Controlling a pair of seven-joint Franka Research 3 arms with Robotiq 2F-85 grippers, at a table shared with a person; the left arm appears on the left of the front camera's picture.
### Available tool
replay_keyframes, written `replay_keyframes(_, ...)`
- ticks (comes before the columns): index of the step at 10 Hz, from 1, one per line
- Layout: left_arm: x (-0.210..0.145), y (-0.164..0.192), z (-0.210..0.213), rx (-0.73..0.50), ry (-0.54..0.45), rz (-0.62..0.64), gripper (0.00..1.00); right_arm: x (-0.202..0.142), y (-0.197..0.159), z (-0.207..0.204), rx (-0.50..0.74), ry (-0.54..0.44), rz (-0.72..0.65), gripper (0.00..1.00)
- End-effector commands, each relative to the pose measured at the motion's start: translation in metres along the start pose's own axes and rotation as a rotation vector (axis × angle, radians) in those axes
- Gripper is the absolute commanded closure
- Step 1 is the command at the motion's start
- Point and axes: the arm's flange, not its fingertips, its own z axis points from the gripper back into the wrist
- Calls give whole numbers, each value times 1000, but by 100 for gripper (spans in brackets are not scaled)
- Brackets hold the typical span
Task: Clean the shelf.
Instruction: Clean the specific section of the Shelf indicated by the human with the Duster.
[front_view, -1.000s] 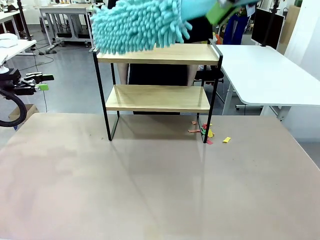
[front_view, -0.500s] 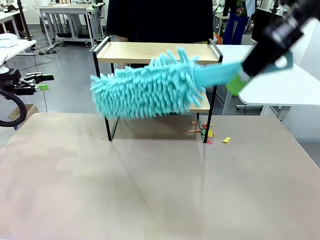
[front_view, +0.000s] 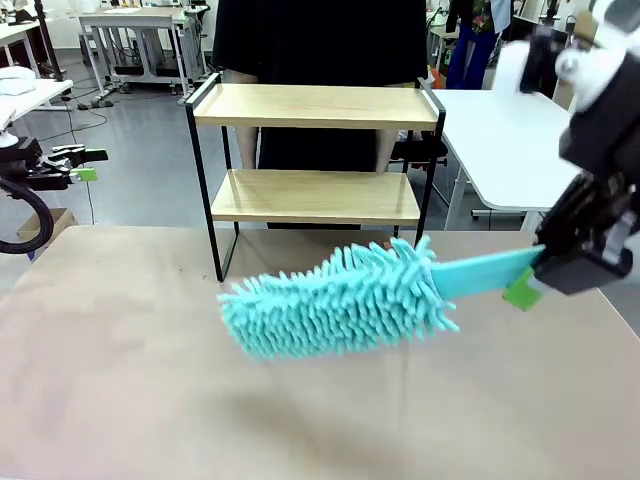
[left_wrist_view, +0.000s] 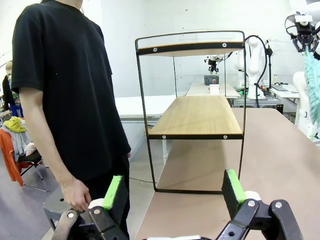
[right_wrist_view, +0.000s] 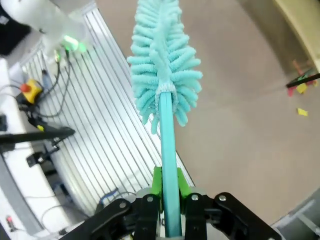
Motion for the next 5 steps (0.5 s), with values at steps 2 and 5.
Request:
replay_keyframes(2, 2, -3, 0, -2, 1, -12, 0, -36, -27, -15, 35, 17, 40, 87)
replay_keyframes(5, 2, -3, 0, -2, 1, -12, 0, -33, -29, -22, 31, 32, 13, 87)
